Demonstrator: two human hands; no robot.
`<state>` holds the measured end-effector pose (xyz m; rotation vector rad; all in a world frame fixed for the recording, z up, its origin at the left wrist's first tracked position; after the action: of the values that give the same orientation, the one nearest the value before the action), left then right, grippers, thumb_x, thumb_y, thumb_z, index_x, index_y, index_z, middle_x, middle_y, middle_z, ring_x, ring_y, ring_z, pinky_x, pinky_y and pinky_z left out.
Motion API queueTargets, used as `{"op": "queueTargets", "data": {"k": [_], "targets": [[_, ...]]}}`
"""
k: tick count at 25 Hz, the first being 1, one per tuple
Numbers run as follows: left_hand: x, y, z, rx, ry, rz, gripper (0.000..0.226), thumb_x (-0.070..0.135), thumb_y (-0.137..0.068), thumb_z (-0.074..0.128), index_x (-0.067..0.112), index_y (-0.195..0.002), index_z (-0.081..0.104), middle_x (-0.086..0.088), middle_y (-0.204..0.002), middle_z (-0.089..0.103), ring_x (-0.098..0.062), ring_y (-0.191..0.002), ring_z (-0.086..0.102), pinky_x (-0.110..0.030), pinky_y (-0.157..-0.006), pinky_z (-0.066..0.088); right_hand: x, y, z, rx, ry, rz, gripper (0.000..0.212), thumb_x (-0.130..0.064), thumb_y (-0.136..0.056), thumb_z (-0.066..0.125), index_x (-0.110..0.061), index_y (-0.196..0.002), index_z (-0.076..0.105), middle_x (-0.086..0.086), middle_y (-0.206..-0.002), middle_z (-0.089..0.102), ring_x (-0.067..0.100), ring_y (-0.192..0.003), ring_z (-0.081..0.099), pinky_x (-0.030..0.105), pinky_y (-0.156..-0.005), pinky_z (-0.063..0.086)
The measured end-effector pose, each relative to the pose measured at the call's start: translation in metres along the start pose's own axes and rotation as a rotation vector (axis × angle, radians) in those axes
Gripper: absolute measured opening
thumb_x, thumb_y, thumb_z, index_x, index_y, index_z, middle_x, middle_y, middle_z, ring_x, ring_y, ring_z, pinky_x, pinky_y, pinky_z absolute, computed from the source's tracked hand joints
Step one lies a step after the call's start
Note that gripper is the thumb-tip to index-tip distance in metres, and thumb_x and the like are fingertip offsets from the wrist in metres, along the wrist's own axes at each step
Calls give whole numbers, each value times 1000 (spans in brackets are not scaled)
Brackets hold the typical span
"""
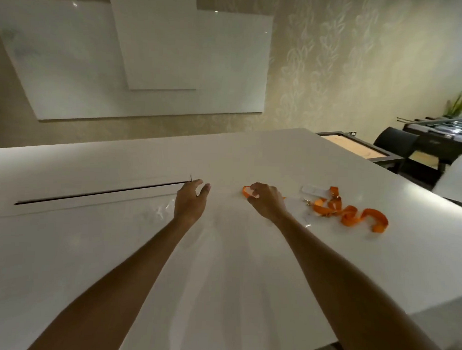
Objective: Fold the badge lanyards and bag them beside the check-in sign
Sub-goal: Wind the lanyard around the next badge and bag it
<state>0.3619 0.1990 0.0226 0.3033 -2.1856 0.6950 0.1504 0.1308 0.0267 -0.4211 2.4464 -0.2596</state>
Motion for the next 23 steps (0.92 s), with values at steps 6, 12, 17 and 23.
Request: {"op": "queueTargets", "data": {"k": [6,12,17,23], "targets": [[52,19,78,-135,30,49,42,37,-91,56,9,-122,60,-11,-127,61,-24,-121,53,-30,-101,38,84,18,-50,25,15,122,33,-29,-83,64,-21,-115,64,0,-108,71,22,-103,63,27,-82,47],[96,15,153,-259,23,83,42,32,-87,63,9,-122,60,-12,-126,62,-26,-121,54,-31,-98,41,149,25,-83,54,88,171,29,-24,-83,62,-15,-110,67,10,-110,69,31,-103,63,36,-81,52],[118,3,212,-418,-49,75,52,35,-81,69,11,-126,58,-10,-132,58,-25,-124,51,-32,-100,40,187,7,-104,29,152,199,35,-29,-84,61,-21,-118,63,9,-116,66,31,-103,61,35,-81,51],[123,-13,258,-543,-269,86,69,38,-71,78,9,-129,53,-10,-134,55,-25,-122,52,-34,-98,44,223,-35,-113,2,143,204,36,-26,-85,62,-21,-121,62,1,-113,68,22,-101,62,26,-75,44]]}}
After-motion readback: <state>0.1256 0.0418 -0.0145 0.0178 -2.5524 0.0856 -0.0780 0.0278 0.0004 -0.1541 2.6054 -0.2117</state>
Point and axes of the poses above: each hand's wrist, its own y-axis away from the middle knuckle, its own z-axis out of the palm, x = y × z, the point moved 1 cm from there along -y, towards the middle knuckle
